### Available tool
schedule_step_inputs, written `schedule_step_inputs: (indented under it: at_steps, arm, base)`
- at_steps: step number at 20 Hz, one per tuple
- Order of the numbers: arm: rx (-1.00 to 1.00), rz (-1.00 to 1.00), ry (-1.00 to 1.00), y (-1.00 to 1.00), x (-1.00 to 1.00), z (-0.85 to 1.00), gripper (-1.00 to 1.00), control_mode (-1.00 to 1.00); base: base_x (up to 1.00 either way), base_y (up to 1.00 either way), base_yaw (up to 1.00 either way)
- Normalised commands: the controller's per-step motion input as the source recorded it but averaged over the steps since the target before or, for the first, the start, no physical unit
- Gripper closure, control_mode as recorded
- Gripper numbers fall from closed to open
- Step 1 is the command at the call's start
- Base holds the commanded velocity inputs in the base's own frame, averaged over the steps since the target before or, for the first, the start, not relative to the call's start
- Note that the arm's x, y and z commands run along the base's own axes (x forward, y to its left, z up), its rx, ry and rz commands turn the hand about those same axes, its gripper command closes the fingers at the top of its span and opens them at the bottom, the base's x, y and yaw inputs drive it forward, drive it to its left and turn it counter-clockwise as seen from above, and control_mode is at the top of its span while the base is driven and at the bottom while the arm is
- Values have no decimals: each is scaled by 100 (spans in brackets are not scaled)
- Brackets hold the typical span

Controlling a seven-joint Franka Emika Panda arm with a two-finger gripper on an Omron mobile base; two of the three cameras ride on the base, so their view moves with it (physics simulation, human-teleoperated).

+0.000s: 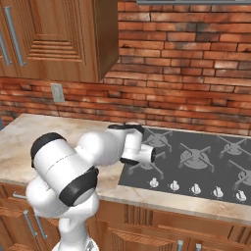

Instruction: Place the drinks on the dining counter in a tight cluster.

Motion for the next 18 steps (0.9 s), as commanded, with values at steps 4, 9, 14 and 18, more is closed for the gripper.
schedule_step_inputs:
  at_steps: [4,9,14,18]
  arm:
    - [0,0,-1,3,1,-2,-100,-100]
    - [0,2,-4,17,-4,0,-100,-100]
    - [-4,0,-10,20,2,0,-100,-100]
    - [0,0,-1,14,2,-2,-100,-100]
  base:
    - [0,0,0]
    - [0,0,0]
    - [0,0,0]
    - [0,0,0]
